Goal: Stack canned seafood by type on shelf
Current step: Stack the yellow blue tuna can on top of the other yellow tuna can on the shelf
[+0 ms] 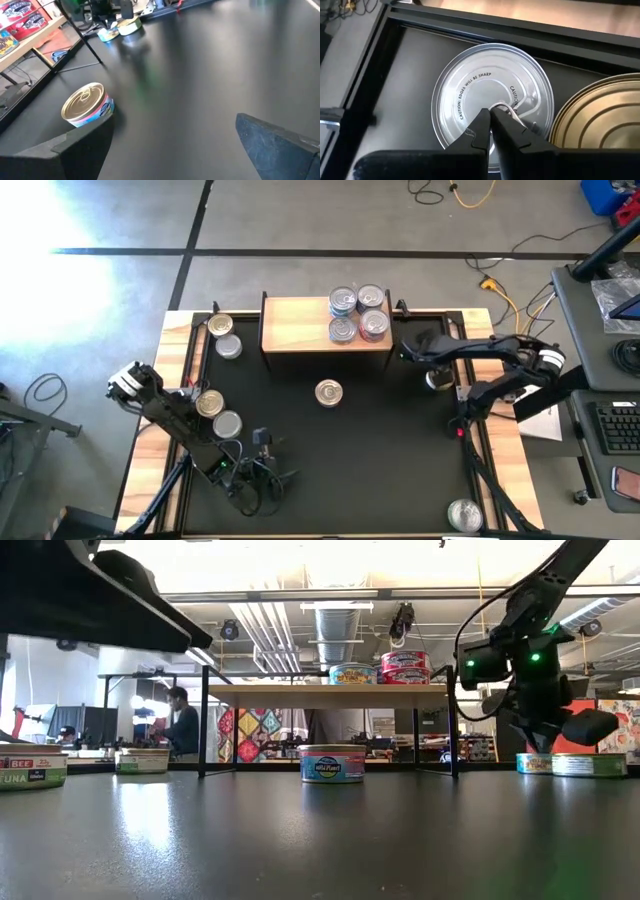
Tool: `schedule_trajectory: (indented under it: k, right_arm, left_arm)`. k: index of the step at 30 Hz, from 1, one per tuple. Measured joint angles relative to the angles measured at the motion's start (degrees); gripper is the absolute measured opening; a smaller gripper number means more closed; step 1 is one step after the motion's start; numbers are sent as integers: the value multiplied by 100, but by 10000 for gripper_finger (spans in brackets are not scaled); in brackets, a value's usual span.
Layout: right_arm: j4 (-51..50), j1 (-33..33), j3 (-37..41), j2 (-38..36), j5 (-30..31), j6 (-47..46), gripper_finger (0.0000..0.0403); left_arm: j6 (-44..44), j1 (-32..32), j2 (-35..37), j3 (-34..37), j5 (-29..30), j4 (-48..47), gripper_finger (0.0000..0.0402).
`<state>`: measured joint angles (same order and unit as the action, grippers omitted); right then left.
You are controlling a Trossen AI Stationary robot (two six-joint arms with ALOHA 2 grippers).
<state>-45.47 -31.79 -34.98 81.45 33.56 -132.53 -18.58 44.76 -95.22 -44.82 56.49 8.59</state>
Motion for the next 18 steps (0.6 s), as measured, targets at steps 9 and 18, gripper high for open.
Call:
schedule_trajectory:
  k: [9,18]
  right_arm:
    - [-678,925,50,-147,-53,-70,13]
    - [-674,2423,-29,-102,-113,1375,13]
  left_arm:
    - [-586,535,-47,-740,-47,-1082,398]
    - [-604,953,-343,-1301,4,-1194,398]
